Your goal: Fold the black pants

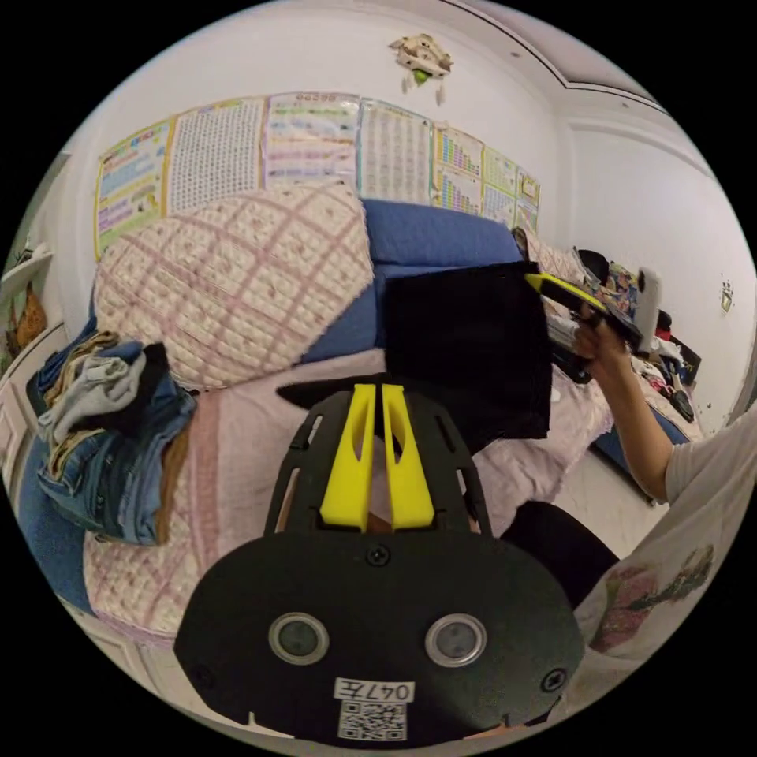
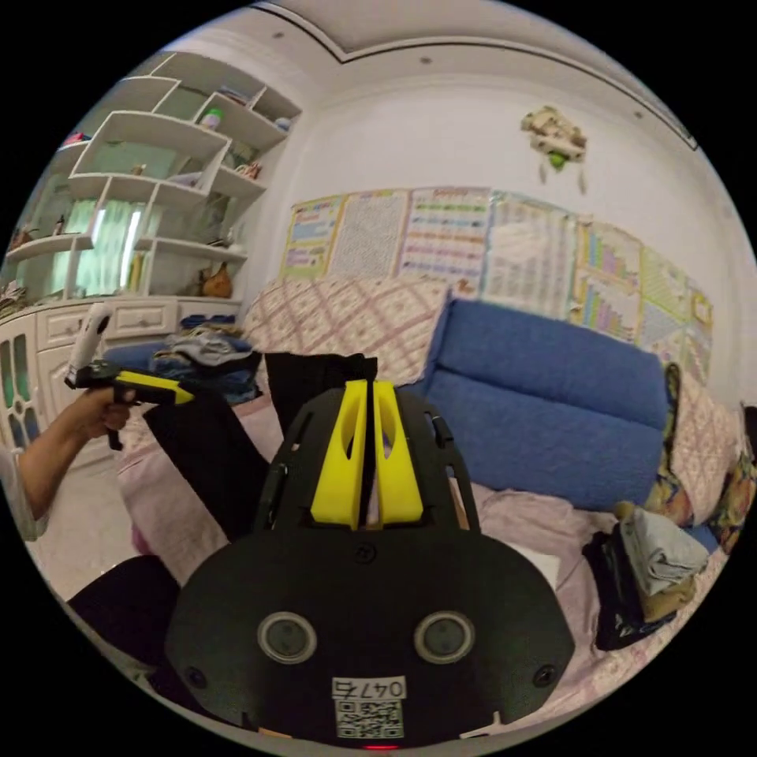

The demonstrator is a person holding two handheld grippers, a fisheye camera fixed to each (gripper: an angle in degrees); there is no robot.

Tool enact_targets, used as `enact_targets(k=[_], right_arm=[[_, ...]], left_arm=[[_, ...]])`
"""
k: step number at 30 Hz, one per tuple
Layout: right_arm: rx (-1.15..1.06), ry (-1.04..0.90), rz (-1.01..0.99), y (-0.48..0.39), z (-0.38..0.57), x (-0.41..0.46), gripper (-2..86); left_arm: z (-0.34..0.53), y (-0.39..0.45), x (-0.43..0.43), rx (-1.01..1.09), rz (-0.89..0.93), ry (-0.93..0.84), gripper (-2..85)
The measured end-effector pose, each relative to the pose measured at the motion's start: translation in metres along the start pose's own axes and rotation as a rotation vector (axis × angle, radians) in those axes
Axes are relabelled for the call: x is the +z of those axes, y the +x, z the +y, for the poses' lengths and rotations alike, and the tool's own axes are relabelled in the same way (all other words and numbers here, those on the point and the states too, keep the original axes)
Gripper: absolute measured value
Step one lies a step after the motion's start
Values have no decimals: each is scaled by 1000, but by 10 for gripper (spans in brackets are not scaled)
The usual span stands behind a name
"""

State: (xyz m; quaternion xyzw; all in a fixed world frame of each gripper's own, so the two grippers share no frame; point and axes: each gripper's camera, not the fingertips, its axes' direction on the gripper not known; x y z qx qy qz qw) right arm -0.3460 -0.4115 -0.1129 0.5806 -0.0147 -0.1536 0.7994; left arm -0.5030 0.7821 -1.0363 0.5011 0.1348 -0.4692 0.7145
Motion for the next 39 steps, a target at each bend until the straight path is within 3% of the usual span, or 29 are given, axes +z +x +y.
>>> enact_targets(k=[3,5,9,15,20,22,26,29,35,39], right_arm=[[94,-50,79,45,48,-23,-1],[205,-188,85,74,108,-20,-1],[357,-472,45,90,206,0,-1],[522,-520,16,113,266,-10,1],[609,-565,30,125,281,-25,22],[639,-519,58,122,285,-43,40],[633,-345,62,89,276,-82,48],[508,-285,-40,51,259,-90,22],[336,-302,-114,-2,244,-96,8],[336,-315,-134,-15,249,-95,2]], left_arm=[[12,-36,16,-42,45,-165,-9],[38,-66,59,-96,102,-373,-9],[94,-81,124,-199,153,-586,-8],[93,-53,125,-218,105,-540,13],[84,-5,92,-131,-221,-531,81],[76,34,83,-37,-274,-488,87],[51,149,99,200,-170,-348,95],[39,208,141,263,-80,-352,111],[17,240,197,202,-28,-426,115],[4,239,198,178,-69,-447,95]])
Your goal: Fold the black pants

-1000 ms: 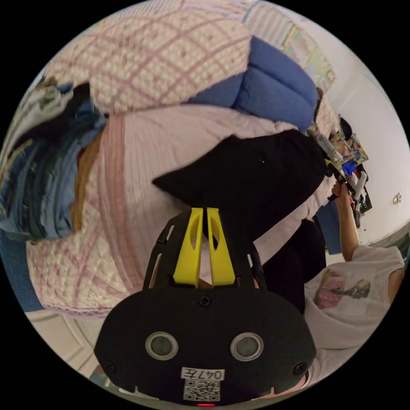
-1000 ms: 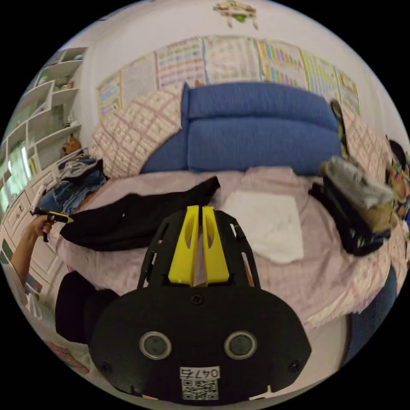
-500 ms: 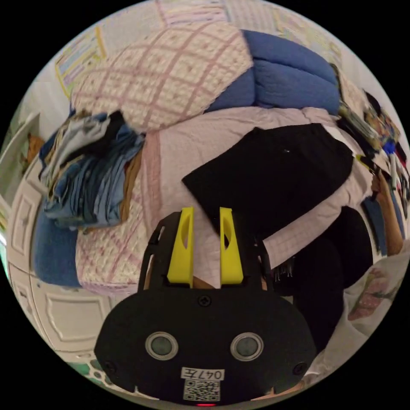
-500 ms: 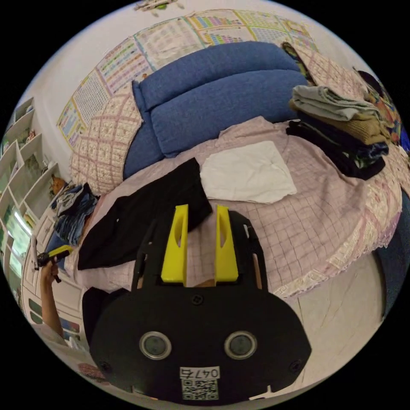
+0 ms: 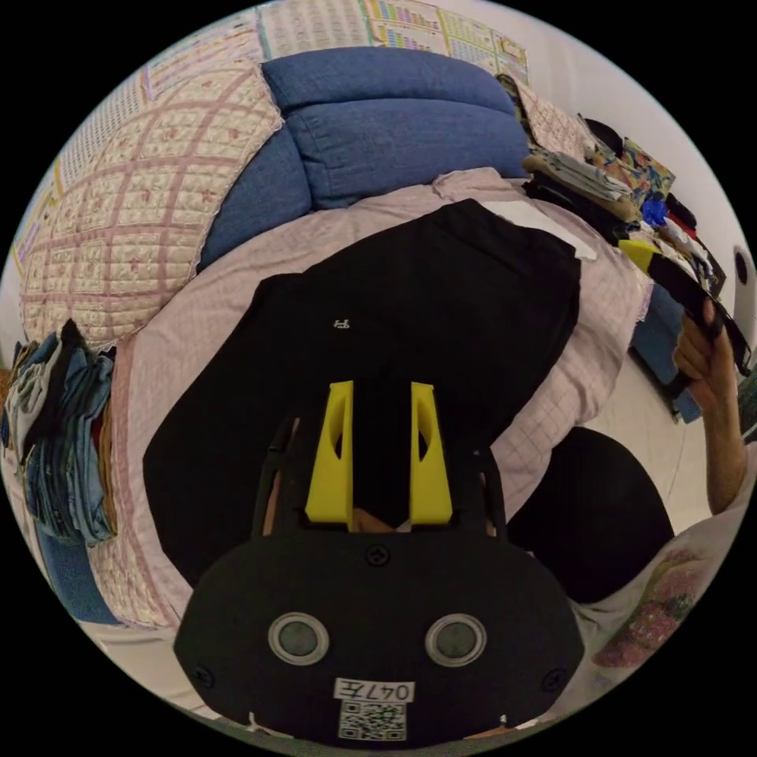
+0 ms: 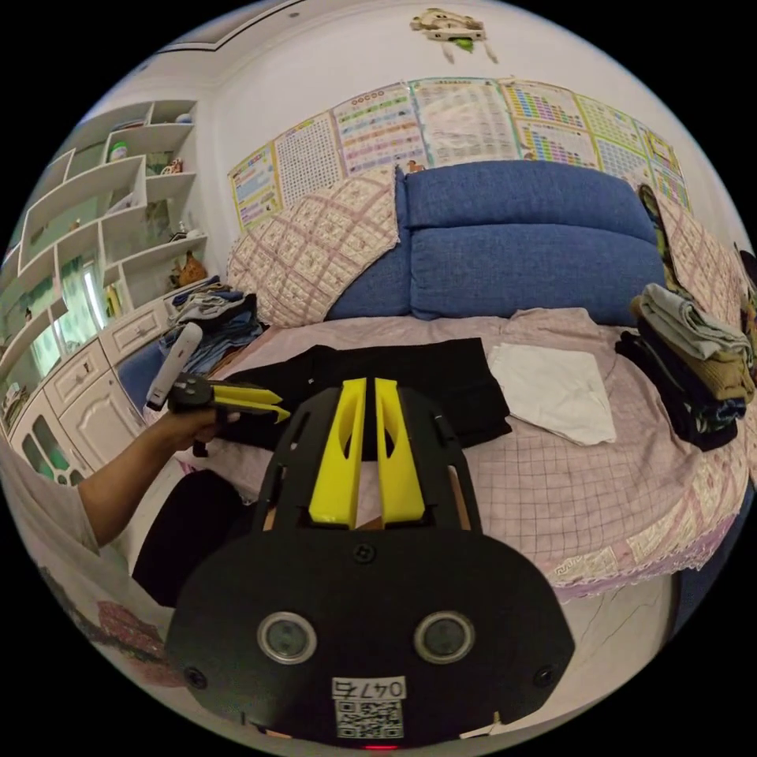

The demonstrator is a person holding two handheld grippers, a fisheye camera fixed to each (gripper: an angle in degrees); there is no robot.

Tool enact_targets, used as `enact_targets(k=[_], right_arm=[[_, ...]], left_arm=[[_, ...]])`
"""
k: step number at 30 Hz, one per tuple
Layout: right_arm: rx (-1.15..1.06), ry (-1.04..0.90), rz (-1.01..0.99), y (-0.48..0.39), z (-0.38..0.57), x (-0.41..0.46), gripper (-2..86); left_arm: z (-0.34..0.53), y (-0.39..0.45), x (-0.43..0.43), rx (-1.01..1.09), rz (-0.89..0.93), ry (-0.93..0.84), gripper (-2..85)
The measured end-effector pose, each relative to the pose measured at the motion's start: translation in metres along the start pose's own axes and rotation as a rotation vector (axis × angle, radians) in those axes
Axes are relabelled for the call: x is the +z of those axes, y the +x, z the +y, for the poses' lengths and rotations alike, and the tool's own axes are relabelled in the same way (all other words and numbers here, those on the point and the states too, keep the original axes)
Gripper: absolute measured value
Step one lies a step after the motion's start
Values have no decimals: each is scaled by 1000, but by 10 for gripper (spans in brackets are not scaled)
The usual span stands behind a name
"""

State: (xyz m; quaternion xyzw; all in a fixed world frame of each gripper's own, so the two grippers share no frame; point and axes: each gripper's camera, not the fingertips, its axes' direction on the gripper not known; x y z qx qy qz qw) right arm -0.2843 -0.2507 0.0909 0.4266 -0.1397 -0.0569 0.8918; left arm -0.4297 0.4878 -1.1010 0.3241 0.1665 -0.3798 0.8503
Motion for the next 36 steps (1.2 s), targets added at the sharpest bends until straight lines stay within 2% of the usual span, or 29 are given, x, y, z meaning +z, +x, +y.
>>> enact_targets(k=[4,9,12,16,20,23,28,33,36], right_arm=[[57,-31,-32,-6,5,9,-5],[52,-41,-50,-28,5,17,-6],[31,-58,-44,-46,2,24,-6],[21,-86,-50,-71,1,40,-6],[-2,-134,-83,-99,3,61,-6],[-34,-177,-99,-121,4,74,-6],[-87,-206,-106,-148,2,80,-6],[-89,-202,-84,-159,0,80,-6],[-59,-204,-95,-161,5,84,-6]], left_arm=[[-2,-31,-32,-89,108,43,58],[22,-112,-111,-314,191,259,-1],[56,-171,-171,-436,78,348,-7],[119,-237,-259,-577,-233,400,-9],[186,-294,-308,-760,-433,309,-9],[223,-322,-311,-856,-485,205,-9],[250,-358,-327,-937,-415,152,-8],[261,-387,-367,-1004,-324,193,1],[277,-400,-382,-1125,-338,122,42]])
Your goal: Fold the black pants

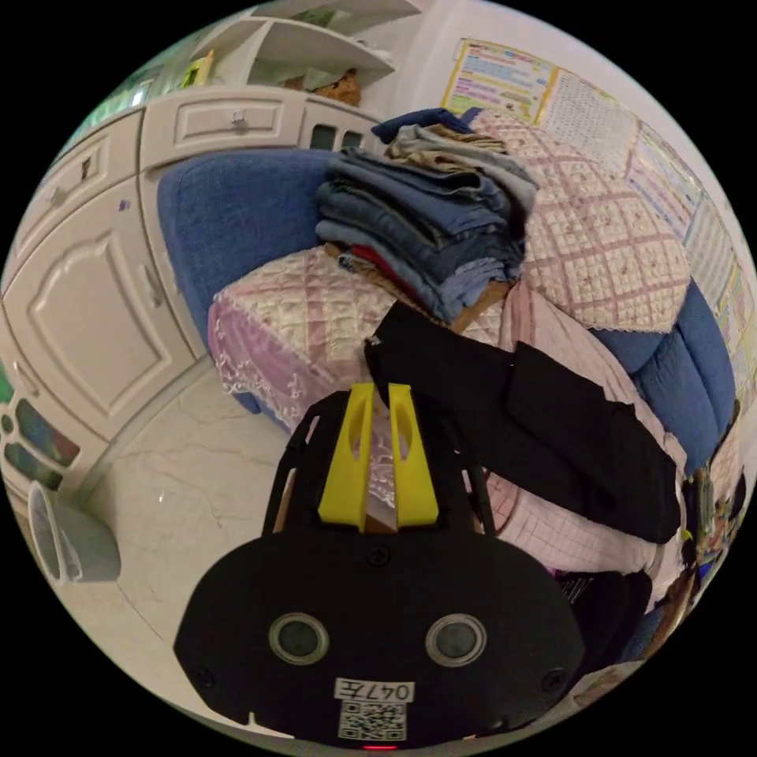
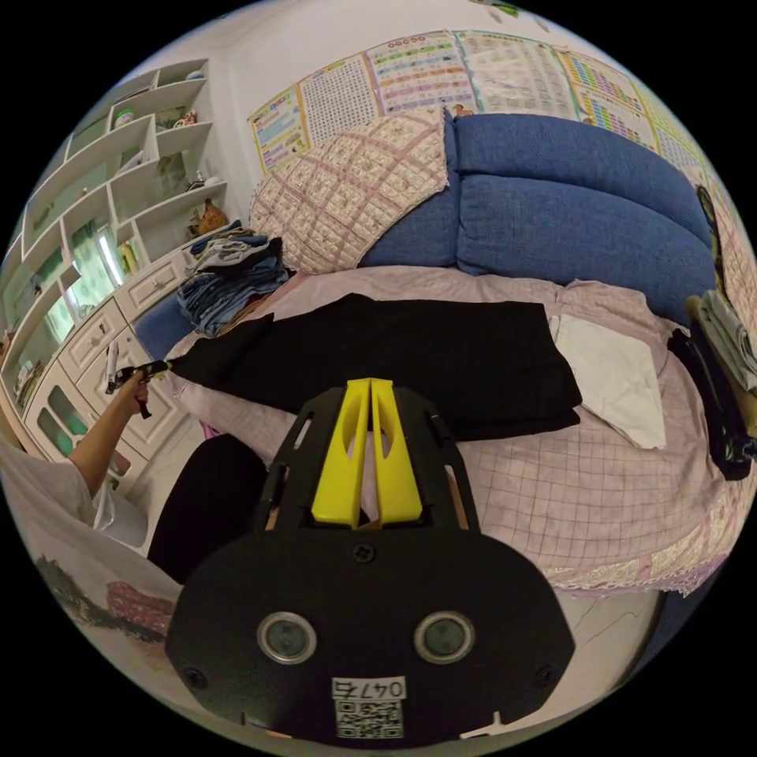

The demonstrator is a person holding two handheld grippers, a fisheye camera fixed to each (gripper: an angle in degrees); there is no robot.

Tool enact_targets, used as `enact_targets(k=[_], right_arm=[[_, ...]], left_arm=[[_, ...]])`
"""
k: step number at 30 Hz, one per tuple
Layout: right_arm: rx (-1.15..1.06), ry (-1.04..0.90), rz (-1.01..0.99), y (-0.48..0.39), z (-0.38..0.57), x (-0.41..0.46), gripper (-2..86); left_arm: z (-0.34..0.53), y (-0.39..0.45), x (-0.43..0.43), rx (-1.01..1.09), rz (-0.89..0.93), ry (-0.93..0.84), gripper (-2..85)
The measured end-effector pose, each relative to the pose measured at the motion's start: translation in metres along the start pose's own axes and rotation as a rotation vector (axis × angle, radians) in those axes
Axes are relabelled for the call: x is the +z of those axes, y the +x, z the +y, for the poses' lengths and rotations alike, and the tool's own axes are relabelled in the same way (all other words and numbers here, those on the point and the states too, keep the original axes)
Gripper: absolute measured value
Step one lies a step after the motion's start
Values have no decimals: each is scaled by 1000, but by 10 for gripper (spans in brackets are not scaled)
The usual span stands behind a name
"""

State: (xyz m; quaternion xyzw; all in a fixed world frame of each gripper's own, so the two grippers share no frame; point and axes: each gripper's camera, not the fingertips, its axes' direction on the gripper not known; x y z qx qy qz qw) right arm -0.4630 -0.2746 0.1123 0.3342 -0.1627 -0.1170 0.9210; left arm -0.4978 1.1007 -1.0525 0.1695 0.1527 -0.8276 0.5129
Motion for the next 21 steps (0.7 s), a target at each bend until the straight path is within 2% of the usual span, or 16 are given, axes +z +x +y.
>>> enact_targets(k=[2,4,6,8,11,16,18,21], right_arm=[[10,-2,-10,-3,3,5,-6],[2,-10,-8,-7,4,9,-6],[-6,-19,-5,-11,4,13,-6],[-5,-29,-12,-15,3,20,-6],[8,-25,-36,-18,2,25,-6],[-12,-6,-25,-24,5,20,-6],[-21,-9,-3,-22,9,19,-6],[-3,-23,11,-13,17,22,-6]], left_arm=[[1,-22,-25,-85,-20,19,57],[3,-21,-56,-73,4,86,60],[-1,1,-82,36,50,113,61],[-12,40,-99,201,200,78,62],[-27,70,-93,234,334,5,70],[-37,82,-67,193,286,-106,88],[-31,84,-76,191,260,-79,81],[-21,85,-103,231,241,-15,24]])
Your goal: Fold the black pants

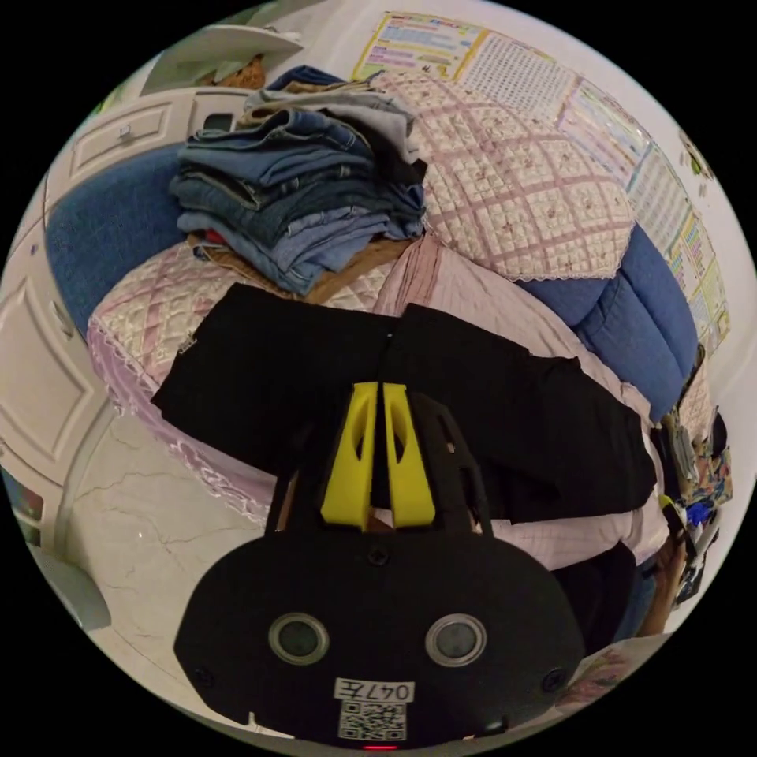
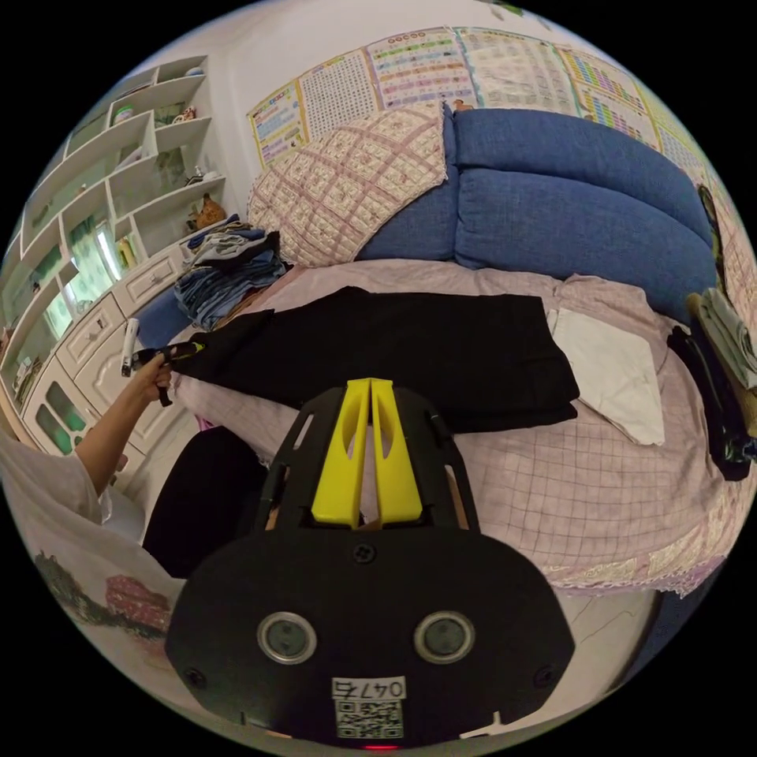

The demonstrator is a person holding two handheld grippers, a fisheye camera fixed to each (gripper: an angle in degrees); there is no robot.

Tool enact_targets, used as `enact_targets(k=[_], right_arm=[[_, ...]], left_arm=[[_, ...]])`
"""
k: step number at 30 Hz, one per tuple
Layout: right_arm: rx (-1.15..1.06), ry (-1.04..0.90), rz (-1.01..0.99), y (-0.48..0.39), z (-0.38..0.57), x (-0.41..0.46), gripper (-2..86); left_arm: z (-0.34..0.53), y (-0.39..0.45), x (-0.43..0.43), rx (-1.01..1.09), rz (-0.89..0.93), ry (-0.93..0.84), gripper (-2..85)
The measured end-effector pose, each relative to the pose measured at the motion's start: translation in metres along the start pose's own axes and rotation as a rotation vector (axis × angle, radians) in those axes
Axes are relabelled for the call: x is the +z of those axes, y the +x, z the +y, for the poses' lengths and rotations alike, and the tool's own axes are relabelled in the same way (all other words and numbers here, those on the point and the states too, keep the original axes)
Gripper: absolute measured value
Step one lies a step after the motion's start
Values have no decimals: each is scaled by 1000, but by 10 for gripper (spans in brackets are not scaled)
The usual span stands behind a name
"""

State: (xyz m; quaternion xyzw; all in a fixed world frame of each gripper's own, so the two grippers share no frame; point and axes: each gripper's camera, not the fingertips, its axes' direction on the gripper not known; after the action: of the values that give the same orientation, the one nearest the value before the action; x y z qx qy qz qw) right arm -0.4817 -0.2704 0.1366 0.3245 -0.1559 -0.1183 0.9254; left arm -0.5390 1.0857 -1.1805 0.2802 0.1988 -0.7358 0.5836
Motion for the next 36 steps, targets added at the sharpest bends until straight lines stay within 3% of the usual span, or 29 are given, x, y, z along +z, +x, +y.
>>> enact_targets(k=[6,11,19,22,25,30,33,36], right_arm=[[32,-11,-30,11,10,6,-6],[11,-15,-39,12,21,10,-6],[-10,-47,-49,25,40,7,-6],[-12,-12,-37,36,49,-8,-4],[-5,52,5,53,62,-28,3],[8,203,47,86,89,-64,7],[14,267,164,104,104,-83,3],[178,294,338,142,118,-104,-2]], left_arm=[[5,-19,-85,23,-119,162,-6],[10,-77,-125,-12,-381,116,-9],[24,-127,-116,-29,-355,0,4],[29,-135,-127,-89,-427,32,27],[43,-144,-154,-158,-384,109,80],[63,-94,-195,76,-255,166,97],[87,-50,-225,229,-249,225,56],[117,-13,-234,332,-249,195,6]])
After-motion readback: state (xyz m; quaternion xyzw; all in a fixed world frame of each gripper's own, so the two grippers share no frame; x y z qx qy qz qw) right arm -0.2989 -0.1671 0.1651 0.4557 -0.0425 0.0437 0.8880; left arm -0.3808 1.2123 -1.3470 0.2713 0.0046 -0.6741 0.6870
